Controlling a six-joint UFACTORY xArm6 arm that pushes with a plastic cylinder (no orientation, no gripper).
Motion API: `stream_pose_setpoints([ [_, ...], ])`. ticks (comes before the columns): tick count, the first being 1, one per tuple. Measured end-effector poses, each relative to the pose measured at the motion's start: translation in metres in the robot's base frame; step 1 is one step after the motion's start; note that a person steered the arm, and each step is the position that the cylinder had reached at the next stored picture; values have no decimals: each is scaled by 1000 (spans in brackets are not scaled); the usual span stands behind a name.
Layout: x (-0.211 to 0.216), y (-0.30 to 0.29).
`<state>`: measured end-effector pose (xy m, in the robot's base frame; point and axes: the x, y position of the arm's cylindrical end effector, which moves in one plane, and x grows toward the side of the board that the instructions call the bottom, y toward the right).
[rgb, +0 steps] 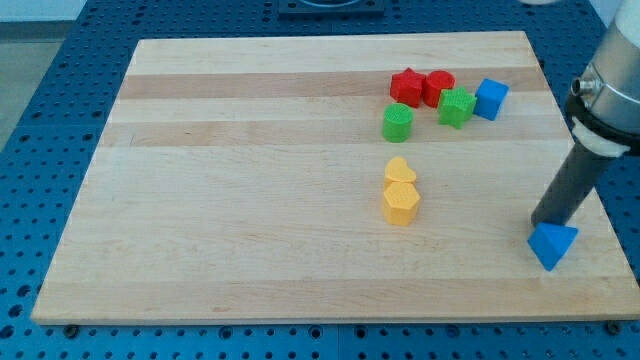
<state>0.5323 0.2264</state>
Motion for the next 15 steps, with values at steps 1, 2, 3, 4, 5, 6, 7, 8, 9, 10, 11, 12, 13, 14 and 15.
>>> stream_pose_setpoints([
  [1, -2, 0],
  [2, -48, 0],
  [3, -137, 1],
  [4, -223, 8],
  [5, -255, 23],
  [6, -305, 37],
  [7, -331, 15],
  [8, -329, -18],
  [9, -320, -16],
  [10, -289, -13],
  [11, -254, -13],
  [12, -241, -14],
  [13, -250, -14],
  [14, -264, -16],
  [15, -242, -18],
])
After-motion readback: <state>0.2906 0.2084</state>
